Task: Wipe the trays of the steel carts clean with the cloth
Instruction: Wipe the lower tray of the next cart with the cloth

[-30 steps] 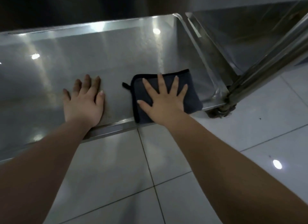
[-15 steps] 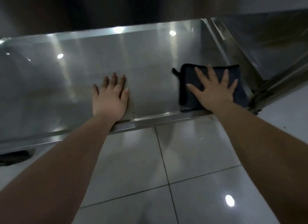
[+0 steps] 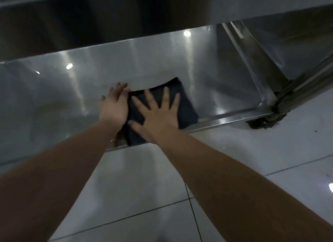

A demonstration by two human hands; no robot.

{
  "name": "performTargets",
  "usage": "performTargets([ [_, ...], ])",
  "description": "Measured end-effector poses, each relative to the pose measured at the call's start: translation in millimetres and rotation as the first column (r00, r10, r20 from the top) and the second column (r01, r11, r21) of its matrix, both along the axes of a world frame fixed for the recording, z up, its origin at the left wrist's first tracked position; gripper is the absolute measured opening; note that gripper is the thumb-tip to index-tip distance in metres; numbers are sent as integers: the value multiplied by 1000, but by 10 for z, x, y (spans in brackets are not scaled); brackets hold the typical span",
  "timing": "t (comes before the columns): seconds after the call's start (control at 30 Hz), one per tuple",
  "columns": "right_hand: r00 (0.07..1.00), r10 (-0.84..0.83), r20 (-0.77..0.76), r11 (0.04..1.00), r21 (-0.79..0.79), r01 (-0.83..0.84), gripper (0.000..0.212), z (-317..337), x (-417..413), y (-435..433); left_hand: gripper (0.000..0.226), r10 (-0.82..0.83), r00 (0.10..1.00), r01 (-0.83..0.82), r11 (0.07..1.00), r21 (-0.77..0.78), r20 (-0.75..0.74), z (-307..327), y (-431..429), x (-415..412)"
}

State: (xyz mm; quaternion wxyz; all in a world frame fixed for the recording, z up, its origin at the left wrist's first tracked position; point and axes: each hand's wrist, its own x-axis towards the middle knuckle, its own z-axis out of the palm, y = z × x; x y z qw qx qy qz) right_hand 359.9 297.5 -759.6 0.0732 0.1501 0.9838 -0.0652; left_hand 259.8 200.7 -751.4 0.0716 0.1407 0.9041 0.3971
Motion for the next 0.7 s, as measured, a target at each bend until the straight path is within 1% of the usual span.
performTargets([
  [0.03, 998, 66, 20, 997, -35, -65, 77, 22, -36, -103, 37, 83, 996, -86, 989, 120, 30, 75, -33, -24],
  [0.07, 995, 98, 9, 989, -109, -97, 76, 57, -62, -100, 38, 116, 993, -116, 987, 110, 7, 157, -64, -37],
  [0.1, 996, 81, -38, 977, -193, -87, 74, 103, -71, -18, 40, 88, 995, -88, 996, 17, -55, 230, -84, -42],
  [0.13, 994, 19, -105, 967, -253, -45, 73, 151, -57, 109, 42, 11, 992, -22, 995, -93, -122, 286, -87, -44],
  [0.17, 983, -72, -170, 962, -270, 24, 72, 189, -27, 271, 44, -88, 980, 56, 982, -180, -177, 328, -57, -23],
  [0.2, 961, -168, -219, 961, -254, 110, 70, 206, 18, 446, 46, -185, 960, 135, 964, -228, -209, 359, 9, 26],
  [0.23, 941, -243, -235, 956, -221, 192, 68, 193, 87, 611, 48, -265, 940, 208, 944, -256, -216, 364, 106, 110],
  [0.27, 936, -285, -209, 951, -185, 249, 65, 160, 172, 733, 50, -325, 925, 259, 919, -297, -198, 346, 228, 225],
  [0.33, 950, -294, -103, 950, -141, 279, 59, 61, 339, 828, 56, -380, 917, 296, 854, -428, -122, 237, 490, 500],
  [0.37, 956, -284, -76, 953, -128, 273, 57, 0, 391, 820, 58, -367, 927, 285, 816, -503, -71, 157, 586, 623],
  [0.4, 958, -274, -82, 957, -116, 264, 57, -50, 414, 800, 59, -332, 943, 257, 783, -566, -31, 73, 644, 716],
  [0.47, 955, -273, -112, 960, -103, 262, 59, -93, 406, 776, 60, -278, 960, 196, 751, -631, -33, -78, 650, 772],
  [0.6, 968, -237, -80, 970, -75, 231, 77, -87, 454, 775, 67, -295, 949, 159, 749, -643, -109, -154, 408, 573],
  [0.7, 982, -183, -43, 983, 11, 183, 78, -84, 478, 758, 71, -255, 959, 110, 740, -664, -125, -118, 18, 215],
])
